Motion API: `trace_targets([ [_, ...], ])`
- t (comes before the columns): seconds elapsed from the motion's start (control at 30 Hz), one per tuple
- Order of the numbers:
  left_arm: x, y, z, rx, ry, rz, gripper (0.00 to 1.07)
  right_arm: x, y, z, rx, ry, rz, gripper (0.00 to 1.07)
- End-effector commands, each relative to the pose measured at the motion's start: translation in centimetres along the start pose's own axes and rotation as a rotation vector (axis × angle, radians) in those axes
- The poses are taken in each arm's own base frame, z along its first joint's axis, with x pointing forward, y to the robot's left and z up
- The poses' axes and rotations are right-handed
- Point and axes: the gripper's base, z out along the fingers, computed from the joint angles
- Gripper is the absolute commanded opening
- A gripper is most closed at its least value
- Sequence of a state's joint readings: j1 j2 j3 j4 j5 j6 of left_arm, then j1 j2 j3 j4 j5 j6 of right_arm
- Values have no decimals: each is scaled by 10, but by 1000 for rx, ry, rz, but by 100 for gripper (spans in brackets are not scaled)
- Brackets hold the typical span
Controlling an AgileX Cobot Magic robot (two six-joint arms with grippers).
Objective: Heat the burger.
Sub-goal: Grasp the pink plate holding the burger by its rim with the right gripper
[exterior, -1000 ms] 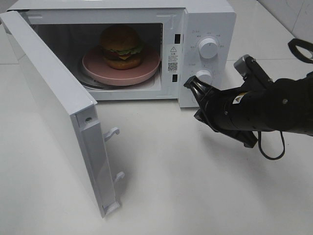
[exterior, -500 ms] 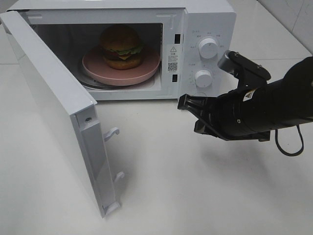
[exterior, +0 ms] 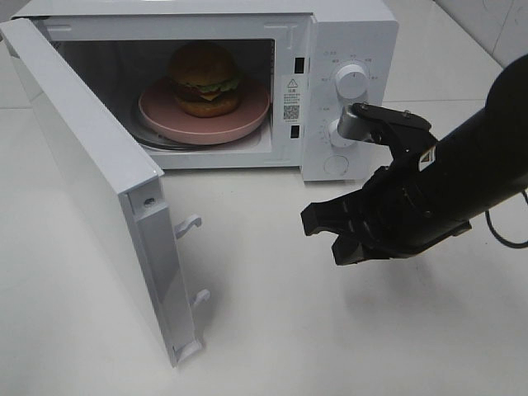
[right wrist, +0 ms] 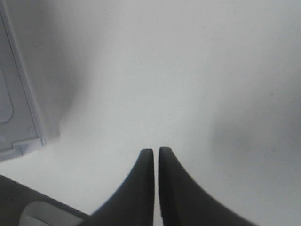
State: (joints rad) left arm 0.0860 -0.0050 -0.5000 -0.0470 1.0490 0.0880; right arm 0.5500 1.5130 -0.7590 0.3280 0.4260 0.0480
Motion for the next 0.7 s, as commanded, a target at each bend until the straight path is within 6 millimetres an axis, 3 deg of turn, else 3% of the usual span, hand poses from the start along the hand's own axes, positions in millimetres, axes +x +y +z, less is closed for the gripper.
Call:
trace_targets([
  [0.03,1,0,-2,-4,-26,0,98,-3,1,-7,26,46,-84,5],
  [0.57,1,0,-2,-4,-26,0,98,-29,0,-41,201,215,-340,8],
  [0.7,1,0,-2,-4,-26,0,98,-36,-2,-49,245,238,-513,9],
])
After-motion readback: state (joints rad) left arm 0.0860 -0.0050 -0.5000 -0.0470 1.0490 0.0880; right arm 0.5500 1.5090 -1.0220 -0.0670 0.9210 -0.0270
